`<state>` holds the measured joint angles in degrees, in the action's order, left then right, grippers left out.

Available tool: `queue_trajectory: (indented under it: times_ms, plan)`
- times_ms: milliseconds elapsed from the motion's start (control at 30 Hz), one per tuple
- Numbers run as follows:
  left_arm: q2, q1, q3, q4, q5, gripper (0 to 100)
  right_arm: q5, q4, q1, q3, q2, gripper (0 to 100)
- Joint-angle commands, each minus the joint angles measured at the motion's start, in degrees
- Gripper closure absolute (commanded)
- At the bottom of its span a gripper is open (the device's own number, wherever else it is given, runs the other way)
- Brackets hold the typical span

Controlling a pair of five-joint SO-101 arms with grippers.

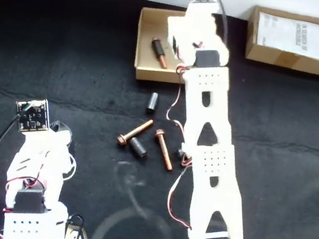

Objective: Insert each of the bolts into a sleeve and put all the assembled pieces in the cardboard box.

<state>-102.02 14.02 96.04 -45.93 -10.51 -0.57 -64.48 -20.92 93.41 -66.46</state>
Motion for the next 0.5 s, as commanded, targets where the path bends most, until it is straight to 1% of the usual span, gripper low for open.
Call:
queue_trajectory:
  times_ms: [0,167,367,467]
  plan:
    - [-1.3,-0.3,1.0,0.2,0.4,99,0.3,-10.3,0.0,8.2,4.1,79.6]
    - [-1.3,-0.3,1.0,0.2,0.4,99,0.3,-22.9,0.0,8.0,9.6,79.6]
    - [-1.3,-0.3,1.0,0.2,0.4,99,0.3,-36.8,-2.5,7.9,14.9,79.6]
    - [-1.3,-0.3,1.0,0.2,0.4,99,0.3,-36.7,-2.3,7.5,18.1,79.6]
